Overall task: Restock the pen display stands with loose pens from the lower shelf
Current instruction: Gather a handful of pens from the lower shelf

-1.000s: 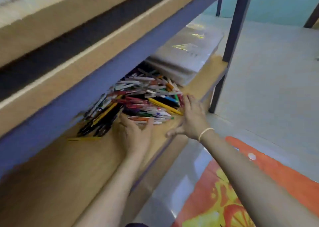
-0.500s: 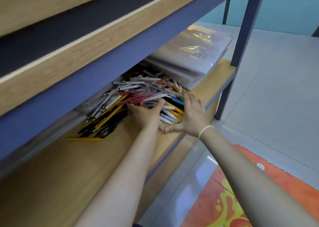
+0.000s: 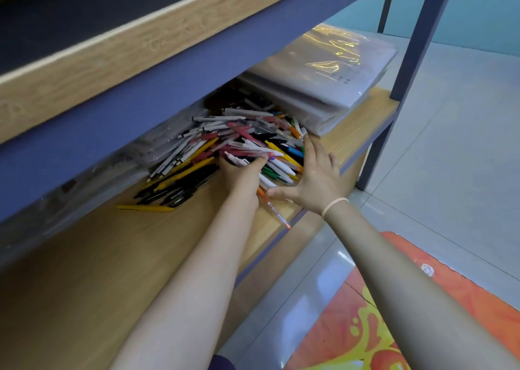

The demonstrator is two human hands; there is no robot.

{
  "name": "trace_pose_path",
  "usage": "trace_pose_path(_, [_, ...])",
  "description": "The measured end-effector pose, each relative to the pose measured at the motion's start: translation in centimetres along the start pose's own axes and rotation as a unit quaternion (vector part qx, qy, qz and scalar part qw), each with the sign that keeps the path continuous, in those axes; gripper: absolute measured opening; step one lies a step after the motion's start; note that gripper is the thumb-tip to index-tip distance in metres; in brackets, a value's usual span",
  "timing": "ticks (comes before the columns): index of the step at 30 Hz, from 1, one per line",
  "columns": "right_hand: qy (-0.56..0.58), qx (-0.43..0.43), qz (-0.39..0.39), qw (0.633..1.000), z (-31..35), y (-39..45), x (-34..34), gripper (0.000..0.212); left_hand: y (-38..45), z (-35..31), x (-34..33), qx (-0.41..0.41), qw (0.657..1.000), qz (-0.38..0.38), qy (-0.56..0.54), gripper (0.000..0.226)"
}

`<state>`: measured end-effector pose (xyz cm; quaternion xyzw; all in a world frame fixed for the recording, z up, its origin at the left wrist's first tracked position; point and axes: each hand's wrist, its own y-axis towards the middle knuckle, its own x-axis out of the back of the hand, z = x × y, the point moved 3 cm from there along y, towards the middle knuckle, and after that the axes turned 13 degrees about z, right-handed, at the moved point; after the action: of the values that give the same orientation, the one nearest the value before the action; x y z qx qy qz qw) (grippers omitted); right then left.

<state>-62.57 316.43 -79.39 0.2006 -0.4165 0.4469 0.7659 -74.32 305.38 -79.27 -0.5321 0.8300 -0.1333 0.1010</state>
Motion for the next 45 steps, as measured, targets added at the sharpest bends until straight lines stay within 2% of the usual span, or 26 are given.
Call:
trace_pose_path(3, [-0.004,0.004,0.004,1.000,0.4,-0.1,-0.4,0.155,-0.2,-0.1,-0.7,-0.002,0.999,0.024,-0.041,0.100])
trace_pose_path(6, [0.004,0.002,0.009,1.000,0.4,-0.3,-0.2,0.150,-0.6,-0.5,-1.2,-0.002,0.994,0.075,-0.073,0.111])
trace_pose_path(10, [0.032,0.011,-0.023,0.999,0.3,-0.3,-0.3,0.147,-0.3,-0.3,-1.1,-0.022,0.991,0.098,-0.091,0.095])
trace_pose_path(14, [0.070,0.038,-0.056,0.995,-0.1,-0.2,-0.6,0.143,-0.5,-0.3,-1.1,-0.027,0.988,0.120,-0.097,0.107])
trace_pose_path(19, [0.037,0.068,-0.046,0.996,-0.1,-0.4,-1.1,0.114,-0.8,-0.5,-1.2,0.016,0.995,0.070,-0.069,0.113])
trace_pose_path(21, [0.033,0.072,-0.057,0.995,-0.3,-0.3,-1.4,0.112,-0.7,-0.5,-1.6,0.034,0.997,0.039,-0.055,0.105])
trace_pose_path(24, [0.022,0.066,-0.054,0.996,-0.6,0.0,-1.4,0.120,-0.6,-0.9,-1.9,0.045,0.997,0.011,-0.056,0.102])
trace_pose_path(28, [0.037,0.059,-0.043,0.997,-0.6,0.1,-1.2,0.124,-0.1,-0.9,-1.7,0.076,0.995,0.020,-0.061,0.093])
trace_pose_path(31, [0.014,0.070,-0.044,0.996,-0.5,0.0,-1.1,0.112,-0.1,-0.9,-1.5,0.084,0.992,0.042,-0.081,0.079])
trace_pose_path(35, [0.000,0.088,-0.038,0.995,-0.5,-0.2,-1.1,0.101,-0.2,-0.9,-1.7,0.076,0.993,0.054,-0.077,0.102])
trace_pose_path(39, [-0.002,0.093,-0.040,0.995,-0.6,-0.1,-1.1,0.100,-0.1,-0.7,-1.4,0.048,0.996,0.033,-0.063,0.098])
trace_pose_path(42, [0.004,0.096,-0.032,0.995,-0.8,-0.2,-1.2,0.097,-0.6,-0.9,-1.1,0.049,0.997,0.037,-0.055,0.100])
trace_pose_path(45, [-0.003,0.091,-0.024,0.996,-0.7,-0.3,-1.1,0.092,-0.3,-0.7,-0.8,0.060,0.996,0.045,-0.052,0.091])
